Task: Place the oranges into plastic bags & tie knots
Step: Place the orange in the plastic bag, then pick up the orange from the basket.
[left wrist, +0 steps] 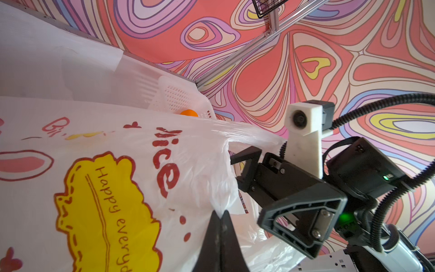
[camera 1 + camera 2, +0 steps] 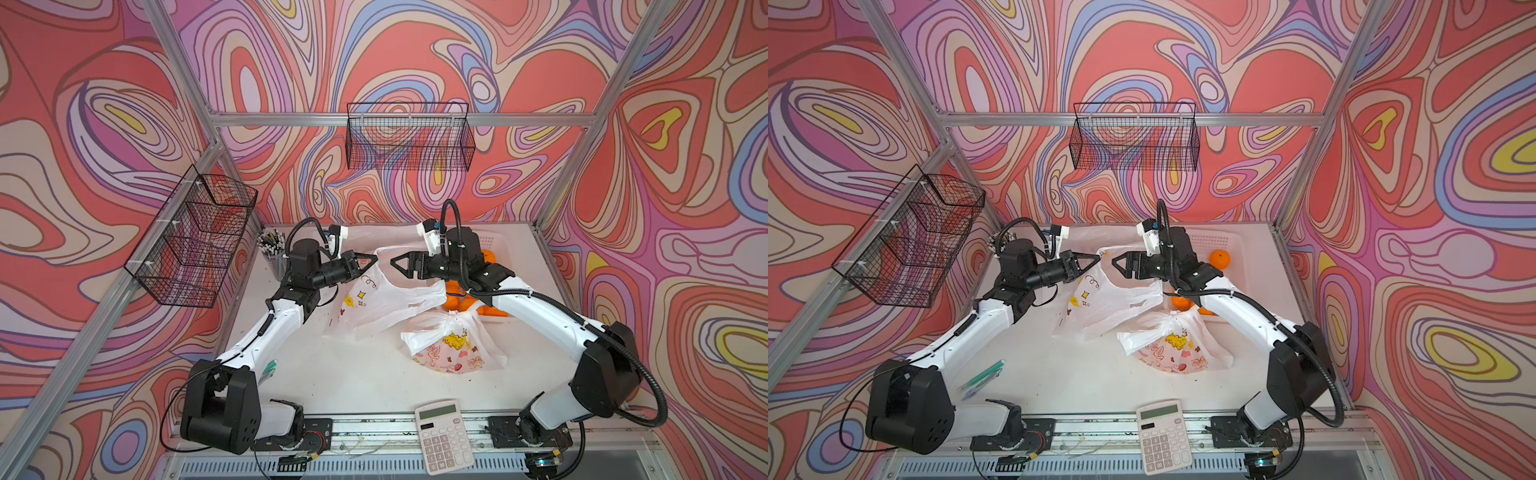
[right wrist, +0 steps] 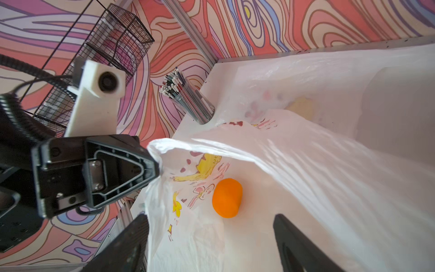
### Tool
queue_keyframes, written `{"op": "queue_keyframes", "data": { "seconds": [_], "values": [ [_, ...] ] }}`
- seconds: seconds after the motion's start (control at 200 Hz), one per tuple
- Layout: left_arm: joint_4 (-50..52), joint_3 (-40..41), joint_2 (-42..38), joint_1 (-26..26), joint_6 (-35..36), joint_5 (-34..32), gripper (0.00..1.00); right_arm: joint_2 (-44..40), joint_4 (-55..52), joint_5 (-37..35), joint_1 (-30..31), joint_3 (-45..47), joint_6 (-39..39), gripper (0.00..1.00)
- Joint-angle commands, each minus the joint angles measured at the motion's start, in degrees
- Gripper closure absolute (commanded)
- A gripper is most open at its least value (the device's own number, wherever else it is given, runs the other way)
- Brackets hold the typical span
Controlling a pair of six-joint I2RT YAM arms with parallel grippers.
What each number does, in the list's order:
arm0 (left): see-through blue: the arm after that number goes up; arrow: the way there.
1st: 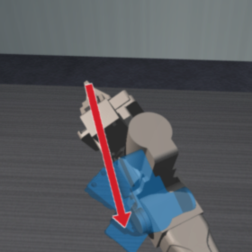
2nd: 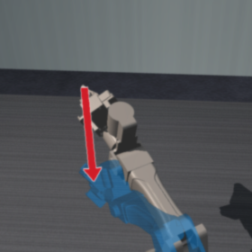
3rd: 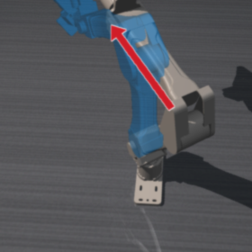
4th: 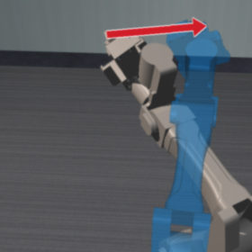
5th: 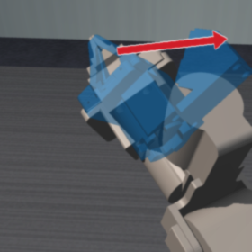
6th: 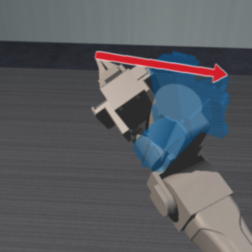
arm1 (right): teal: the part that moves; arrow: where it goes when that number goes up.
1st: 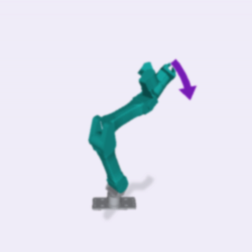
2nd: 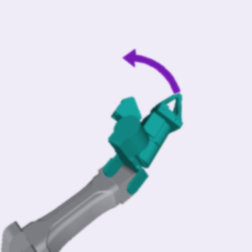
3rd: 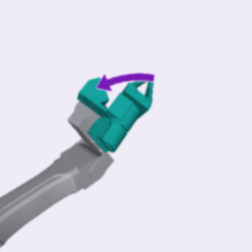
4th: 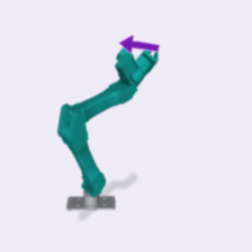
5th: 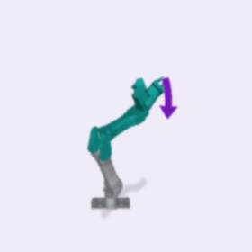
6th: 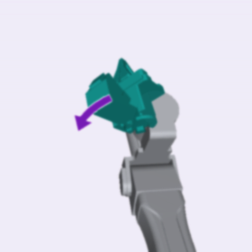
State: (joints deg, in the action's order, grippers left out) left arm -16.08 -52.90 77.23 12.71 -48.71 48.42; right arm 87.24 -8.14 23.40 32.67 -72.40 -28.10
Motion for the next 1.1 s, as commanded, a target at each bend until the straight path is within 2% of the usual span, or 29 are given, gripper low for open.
{"op": "queue_keyframes", "data": {
  "seconds": [0.0, 0.24, 0.421, 0.536, 0.661, 0.781, 1.097],
  "values": [
    [-1.4, 0.7, 1.2, 0.2, -0.5, 0.2, 1.0, -3.2, -1.9, -3.5, 0.0, 1.9, 0.1, 0.14],
    [0.4, 0.9, 2.9, 0.1, -0.3, -2.8, 1.0, -10.4, -6.2, -5.3, -2.0, 1.6, 1.8, 0.12],
    [2.9, 0.4, 2.9, 0.0, 0.6, -6.2, 1.0, -13.7, -11.7, -2.7, -13.5, 2.0, 4.3, 0.09],
    [4.5, 0.5, 1.8, -0.3, 1.3, -7.4, 1.0, -12.2, -17.7, -7.7, -21.6, 0.6, 8.7, 0.07],
    [6.6, 0.3, 0.4, -0.4, 2.6, -7.7, 1.0, -6.0, -20.3, -17.8, -26.6, -0.8, 13.2, 0.05],
    [7.4, 0.0, -0.4, -0.4, 3.0, -7.5, 1.0, 4.4, -21.8, -27.4, -27.2, -5.2, 15.6, 0.05],
    [8.1, 0.3, -0.8, -0.4, 3.1, -6.6, 1.0, 27.8, -20.9, -35.8, -27.4, -19.0, 16.4, 0.05]
  ]
}}
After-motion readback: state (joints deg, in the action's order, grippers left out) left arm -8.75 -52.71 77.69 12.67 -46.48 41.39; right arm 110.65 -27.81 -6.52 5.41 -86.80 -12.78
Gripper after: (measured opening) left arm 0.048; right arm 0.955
